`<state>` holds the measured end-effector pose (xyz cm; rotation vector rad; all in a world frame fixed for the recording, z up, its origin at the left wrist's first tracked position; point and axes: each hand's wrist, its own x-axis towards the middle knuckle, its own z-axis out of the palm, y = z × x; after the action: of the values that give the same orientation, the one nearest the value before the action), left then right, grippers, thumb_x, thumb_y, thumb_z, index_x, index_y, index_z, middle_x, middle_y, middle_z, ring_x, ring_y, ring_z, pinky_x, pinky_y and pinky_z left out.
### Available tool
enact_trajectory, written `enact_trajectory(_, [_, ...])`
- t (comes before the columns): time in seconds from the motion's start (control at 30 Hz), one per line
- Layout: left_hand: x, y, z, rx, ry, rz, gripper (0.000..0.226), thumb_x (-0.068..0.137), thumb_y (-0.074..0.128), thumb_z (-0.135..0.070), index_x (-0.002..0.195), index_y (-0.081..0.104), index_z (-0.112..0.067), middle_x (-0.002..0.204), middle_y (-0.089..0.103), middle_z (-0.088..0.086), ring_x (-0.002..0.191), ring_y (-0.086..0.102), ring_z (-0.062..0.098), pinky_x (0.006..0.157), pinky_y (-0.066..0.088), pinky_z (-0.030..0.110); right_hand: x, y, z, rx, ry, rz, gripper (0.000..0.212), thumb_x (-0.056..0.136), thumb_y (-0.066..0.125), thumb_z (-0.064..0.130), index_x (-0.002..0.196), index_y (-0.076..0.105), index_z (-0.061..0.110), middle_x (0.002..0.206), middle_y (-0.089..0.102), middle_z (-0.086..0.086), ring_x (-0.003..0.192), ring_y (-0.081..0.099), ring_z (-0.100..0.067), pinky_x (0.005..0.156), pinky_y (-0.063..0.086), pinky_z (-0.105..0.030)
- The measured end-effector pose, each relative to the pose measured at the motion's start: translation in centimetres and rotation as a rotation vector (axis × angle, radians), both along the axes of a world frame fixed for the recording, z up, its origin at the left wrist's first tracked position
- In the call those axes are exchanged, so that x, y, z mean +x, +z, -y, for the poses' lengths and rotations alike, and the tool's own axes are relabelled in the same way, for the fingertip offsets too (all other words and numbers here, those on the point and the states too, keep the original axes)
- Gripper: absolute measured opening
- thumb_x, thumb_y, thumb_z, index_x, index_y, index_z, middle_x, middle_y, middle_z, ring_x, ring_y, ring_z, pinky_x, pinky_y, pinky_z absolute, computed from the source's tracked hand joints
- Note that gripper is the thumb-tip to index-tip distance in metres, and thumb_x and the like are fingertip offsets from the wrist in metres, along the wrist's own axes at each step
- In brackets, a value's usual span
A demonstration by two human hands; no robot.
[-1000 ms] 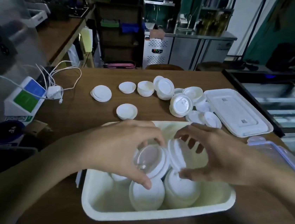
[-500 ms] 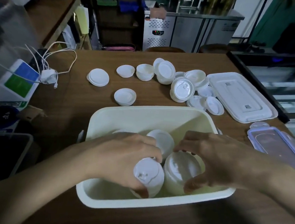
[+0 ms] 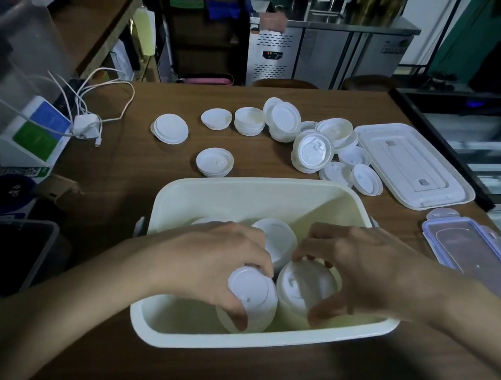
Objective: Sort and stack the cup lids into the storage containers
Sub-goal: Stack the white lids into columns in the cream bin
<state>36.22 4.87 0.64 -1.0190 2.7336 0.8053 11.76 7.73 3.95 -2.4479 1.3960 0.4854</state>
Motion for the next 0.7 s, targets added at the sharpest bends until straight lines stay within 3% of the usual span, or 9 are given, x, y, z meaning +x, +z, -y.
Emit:
enact_trajectory(0.13, [-0.3,-0.3,-0.1,0.026,-0.028,0.015,0.06,0.08,0.083,-0.047,0.133,0.057,-0.038,0.128,0.052,-0.019,0.111,0.047,0.001,0.091,0.037,0.021,0.0,-0.1,-0.1,-0.017,0.014,-0.017,0.082,0.066,0.072,0.081,0.137,0.045,0.048,0.116,0.045,0.025,0.098,0.055,-0.005,0.071,0.037,-0.025])
enact_trajectory(0.33, [-0.2,-0.5,-0.4,-0.001,-0.064,0.019,0.058,0.083,0.083,-0.045,0.135,0.059,-0.038,0.126,0.048,-0.024,0.108,0.04,-0.005,0.082,0.032,0.007,0.0,-0.1,-0.2,-0.016,0.022,-0.04,0.083,0.07,0.069,0.081,0.14,0.04,0.049,0.121,0.044,0.026,0.102,0.056,-0.007,0.075,0.043,-0.024])
enact_trajectory(0.47, [0.3,-0.3,-0.1,0.008,-0.063,-0.019,0.05,0.082,0.083,-0.048,0.128,0.063,-0.043,0.125,0.057,-0.023,0.112,0.052,-0.002,0.092,0.042,0.019,-0.1,-0.1,-0.2,-0.014,0.02,-0.038,0.083,0.068,0.07,0.082,0.139,0.042,0.048,0.115,0.042,0.026,0.093,0.048,-0.004,0.064,0.028,-0.014])
enact_trajectory(0.57, [0.8,-0.4,0.1,0.022,-0.037,-0.027,0.049,0.079,0.083,-0.052,0.124,0.063,-0.048,0.12,0.06,-0.025,0.11,0.056,-0.002,0.094,0.049,0.026,-0.4,-0.1,0.0,-0.008,0.026,-0.013,0.081,0.066,0.069,0.084,0.136,0.045,0.05,0.116,0.044,0.026,0.095,0.05,-0.002,0.073,0.037,-0.021])
enact_trajectory(0.7, [1.0,-0.3,0.0,0.008,-0.042,-0.027,0.048,0.08,0.084,-0.049,0.122,0.064,-0.046,0.118,0.062,-0.023,0.108,0.058,-0.001,0.094,0.051,0.027,-0.5,-0.2,0.3,-0.003,0.034,-0.002,0.08,0.068,0.063,0.088,0.136,0.047,0.051,0.117,0.047,0.026,0.098,0.05,0.001,0.076,0.036,-0.02])
